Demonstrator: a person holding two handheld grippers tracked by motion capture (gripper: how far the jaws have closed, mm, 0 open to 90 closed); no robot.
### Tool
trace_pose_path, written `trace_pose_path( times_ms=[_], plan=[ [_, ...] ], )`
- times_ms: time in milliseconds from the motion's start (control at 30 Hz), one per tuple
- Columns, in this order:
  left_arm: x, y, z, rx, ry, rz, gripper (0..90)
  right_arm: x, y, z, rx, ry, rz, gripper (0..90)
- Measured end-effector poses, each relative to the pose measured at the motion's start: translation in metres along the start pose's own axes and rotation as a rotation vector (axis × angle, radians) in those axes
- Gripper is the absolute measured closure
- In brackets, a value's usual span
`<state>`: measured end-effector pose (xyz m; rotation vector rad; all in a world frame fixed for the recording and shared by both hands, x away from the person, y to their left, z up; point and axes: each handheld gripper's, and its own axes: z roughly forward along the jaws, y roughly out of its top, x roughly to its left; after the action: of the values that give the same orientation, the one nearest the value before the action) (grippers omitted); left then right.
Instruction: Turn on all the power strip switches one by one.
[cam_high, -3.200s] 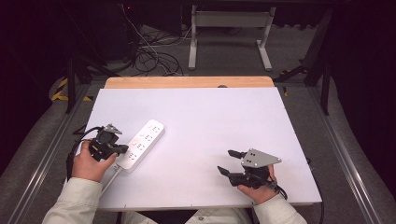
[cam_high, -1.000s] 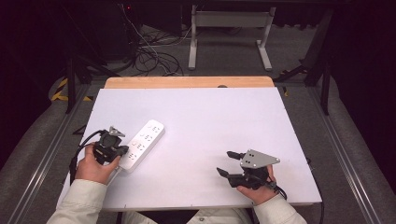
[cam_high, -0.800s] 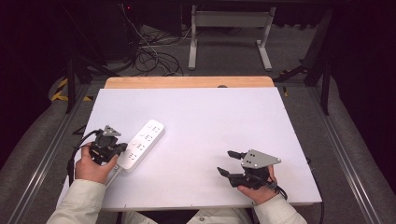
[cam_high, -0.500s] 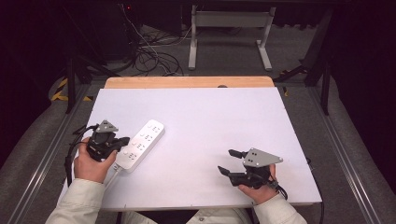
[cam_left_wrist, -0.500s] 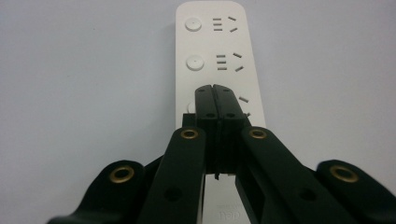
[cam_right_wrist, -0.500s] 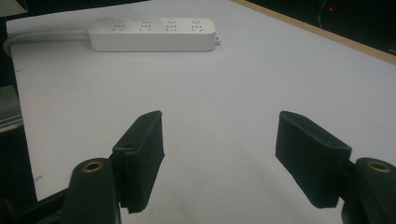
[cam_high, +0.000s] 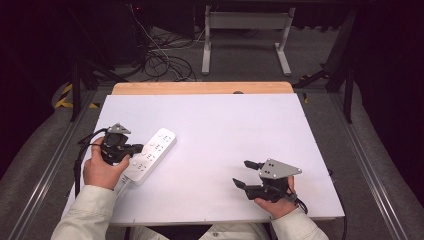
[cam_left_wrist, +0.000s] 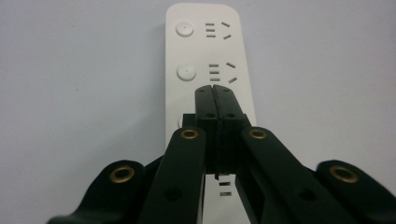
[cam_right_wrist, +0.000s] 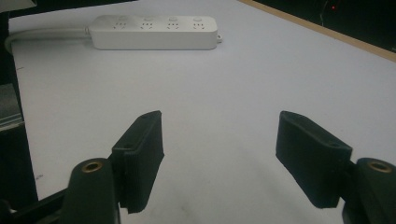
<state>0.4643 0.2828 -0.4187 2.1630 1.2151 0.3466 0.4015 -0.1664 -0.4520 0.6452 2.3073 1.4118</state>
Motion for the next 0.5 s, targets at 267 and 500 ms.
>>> trace_pose_path(
  times_ms=[267, 500],
  plan=[
    [0.004, 0.003, 0.013, 0.034, -0.002, -0.007, 90.0, 0.000, 0.000, 0.000, 0.004, 0.005, -0.001, 32.6],
    [0.005, 0.004, 0.022, 0.068, 0.014, 0.003, 90.0, 0.000, 0.000, 0.000, 0.003, 0.006, -0.004, 32.5]
  ],
)
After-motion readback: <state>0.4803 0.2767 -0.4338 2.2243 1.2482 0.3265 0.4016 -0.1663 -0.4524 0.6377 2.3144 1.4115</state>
